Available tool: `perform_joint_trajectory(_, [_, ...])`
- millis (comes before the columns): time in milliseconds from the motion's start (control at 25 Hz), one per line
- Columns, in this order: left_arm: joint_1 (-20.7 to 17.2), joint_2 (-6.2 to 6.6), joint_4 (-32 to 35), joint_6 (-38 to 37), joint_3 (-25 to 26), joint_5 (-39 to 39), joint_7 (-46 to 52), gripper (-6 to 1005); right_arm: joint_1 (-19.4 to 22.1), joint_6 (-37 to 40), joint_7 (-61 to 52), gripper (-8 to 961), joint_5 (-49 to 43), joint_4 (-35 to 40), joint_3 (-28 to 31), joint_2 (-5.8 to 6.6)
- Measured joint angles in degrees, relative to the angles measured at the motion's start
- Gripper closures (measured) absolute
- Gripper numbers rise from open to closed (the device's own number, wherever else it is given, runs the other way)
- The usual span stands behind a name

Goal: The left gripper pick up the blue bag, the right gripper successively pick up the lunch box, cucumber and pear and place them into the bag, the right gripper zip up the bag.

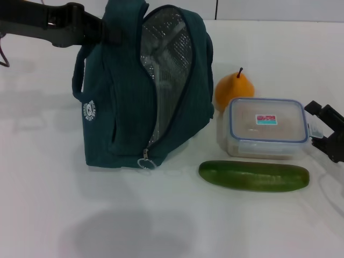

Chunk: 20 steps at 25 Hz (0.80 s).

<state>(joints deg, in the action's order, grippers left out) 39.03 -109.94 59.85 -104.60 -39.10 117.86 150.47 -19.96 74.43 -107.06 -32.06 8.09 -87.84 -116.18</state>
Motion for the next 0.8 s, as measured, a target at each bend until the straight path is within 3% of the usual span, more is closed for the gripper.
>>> perform_joint_trajectory(800, [0.0,-0.01,0.0,-0.1,-0.1,0.0,-0.2,953,-0.1,0.5,-0.3,196,-0.1,2.2,-0.8,0.00])
